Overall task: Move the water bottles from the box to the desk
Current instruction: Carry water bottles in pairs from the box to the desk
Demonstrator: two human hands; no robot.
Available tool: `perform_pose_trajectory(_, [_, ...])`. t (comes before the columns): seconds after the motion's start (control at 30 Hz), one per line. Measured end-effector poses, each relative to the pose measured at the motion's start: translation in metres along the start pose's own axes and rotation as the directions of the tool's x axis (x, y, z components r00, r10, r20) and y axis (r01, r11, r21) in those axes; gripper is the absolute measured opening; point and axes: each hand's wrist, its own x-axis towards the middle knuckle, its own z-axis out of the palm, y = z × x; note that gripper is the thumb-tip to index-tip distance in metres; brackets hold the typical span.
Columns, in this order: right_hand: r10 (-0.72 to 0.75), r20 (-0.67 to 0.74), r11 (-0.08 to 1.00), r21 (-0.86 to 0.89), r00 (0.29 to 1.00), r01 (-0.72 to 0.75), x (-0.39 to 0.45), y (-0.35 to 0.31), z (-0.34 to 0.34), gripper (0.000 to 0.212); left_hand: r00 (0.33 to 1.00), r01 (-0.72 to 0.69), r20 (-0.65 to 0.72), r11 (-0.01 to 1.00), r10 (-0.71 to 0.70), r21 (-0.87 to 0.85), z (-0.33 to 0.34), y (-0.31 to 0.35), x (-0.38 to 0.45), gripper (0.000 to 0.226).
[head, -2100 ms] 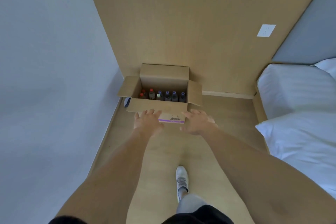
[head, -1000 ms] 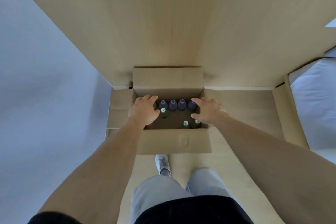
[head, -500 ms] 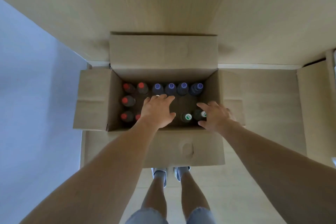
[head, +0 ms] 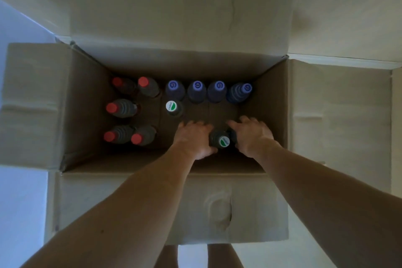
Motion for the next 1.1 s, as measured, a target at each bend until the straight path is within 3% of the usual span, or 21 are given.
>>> perform_pose_trajectory(0.17, [-0.016, 0.055, 1.0, 0.021, 0.998, 0.014, 0.026, 0.004, 0.01, 0.063, 0.996, -0.046, 0.071, 0.999, 0.045, 0.014, 0.01, 0.008, 0.029, 0.08])
perform_pose_trajectory(0.3, [-0.01, 0.08, 1.0, 0.03, 0.997, 0.008, 0.037, 0.006, 0.02, 0.052, 0.992, -0.064, 0.112, 0.998, 0.063, 0.008, 0.016, 0.012, 0.038, 0.078])
perform_pose_trajectory(0.4, [-0.009, 0.092, 0.999, 0.044, 0.996, 0.004, 0.042, 0.007, 0.025, 0.05, 0.993, -0.072, 0.09, 0.997, 0.073, -0.02, 0.017, 0.011, 0.037, 0.071])
perform_pose_trajectory(0.6, [-0.008, 0.138, 1.0, 0.025, 0.99, 0.005, 0.045, 0.006, 0.025, 0.058, 0.997, -0.077, -0.039, 0.992, 0.073, -0.096, 0.004, -0.003, 0.028, 0.034])
perform_pose_trajectory(0.77, [-0.009, 0.121, 0.999, -0.03, 0.993, 0.012, 0.045, 0.001, 0.023, 0.047, 1.0, -0.005, -0.015, 0.983, 0.003, -0.185, -0.007, -0.019, 0.023, 0.039])
perform_pose_trajectory(1.1, [0.04, 0.144, 0.999, -0.006, 0.989, -0.039, 0.05, -0.008, 0.019, 0.04, 0.998, 0.032, -0.052, 0.983, -0.042, -0.182, -0.007, -0.044, 0.021, 0.043])
